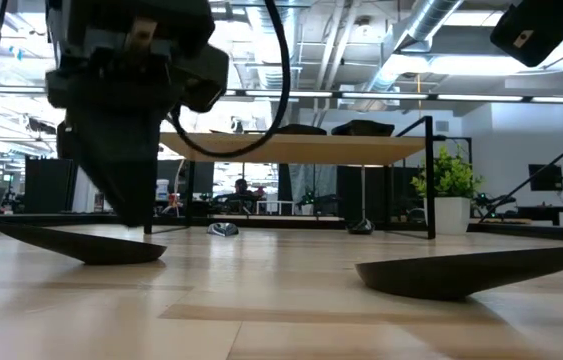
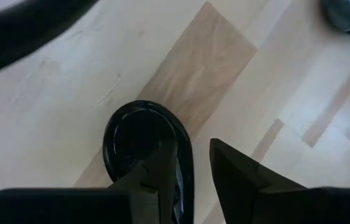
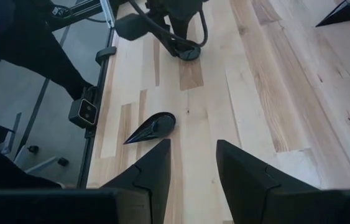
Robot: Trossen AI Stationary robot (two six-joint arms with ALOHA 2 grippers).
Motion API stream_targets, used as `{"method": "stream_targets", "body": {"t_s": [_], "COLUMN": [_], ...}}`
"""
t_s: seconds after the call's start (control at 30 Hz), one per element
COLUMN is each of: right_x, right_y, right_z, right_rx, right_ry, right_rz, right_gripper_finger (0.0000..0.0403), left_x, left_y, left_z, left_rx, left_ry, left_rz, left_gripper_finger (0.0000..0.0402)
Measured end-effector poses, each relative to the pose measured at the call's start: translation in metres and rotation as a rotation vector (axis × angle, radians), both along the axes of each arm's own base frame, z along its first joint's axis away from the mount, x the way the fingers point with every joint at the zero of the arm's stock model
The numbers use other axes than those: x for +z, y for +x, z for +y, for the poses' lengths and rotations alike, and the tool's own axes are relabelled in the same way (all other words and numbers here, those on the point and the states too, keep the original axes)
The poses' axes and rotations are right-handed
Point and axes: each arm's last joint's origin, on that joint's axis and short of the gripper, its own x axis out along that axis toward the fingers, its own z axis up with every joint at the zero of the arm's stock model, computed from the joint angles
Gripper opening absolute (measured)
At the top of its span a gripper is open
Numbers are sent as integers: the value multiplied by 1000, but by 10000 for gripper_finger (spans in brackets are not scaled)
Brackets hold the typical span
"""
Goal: Pick & Place Mini shaped plates
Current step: Stack the black drop shaped plate on the black drop shaped plate on the shelf
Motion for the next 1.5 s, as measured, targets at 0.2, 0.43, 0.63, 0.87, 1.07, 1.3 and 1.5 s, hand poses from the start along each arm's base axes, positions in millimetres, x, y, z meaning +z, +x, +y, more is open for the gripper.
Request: {"method": "stream_targets", "body": {"t_s": [0.2,0.43,0.63,0.87,1.07,1.3,1.5], "right_x": [0,0,0,0,0,0,0], "right_y": [0,0,0,0,0,0,0], "right_z": [0,0,0,0,0,0,0], "right_rx": [0,0,0,-1,-1,-1,-1], "right_ry": [0,0,0,0,0,0,0], "right_rz": [0,0,0,0,0,0,0], "right_gripper_finger": [124,124,124,124,124,124,124], "left_x": [-8,-10,-18,-18,-17,-17,-17], "left_y": [1,0,-5,-5,-5,-5,-5], "left_z": [-1,-1,1,1,1,1,1], "left_rx": [-4,-13,-21,-20,-18,-16,-16], "left_ry": [-6,-1,-24,-25,-27,-26,-27], "left_rz": [29,38,79,77,73,72,71], "left_gripper_finger": [99,99,99,99,99,96,56]}}
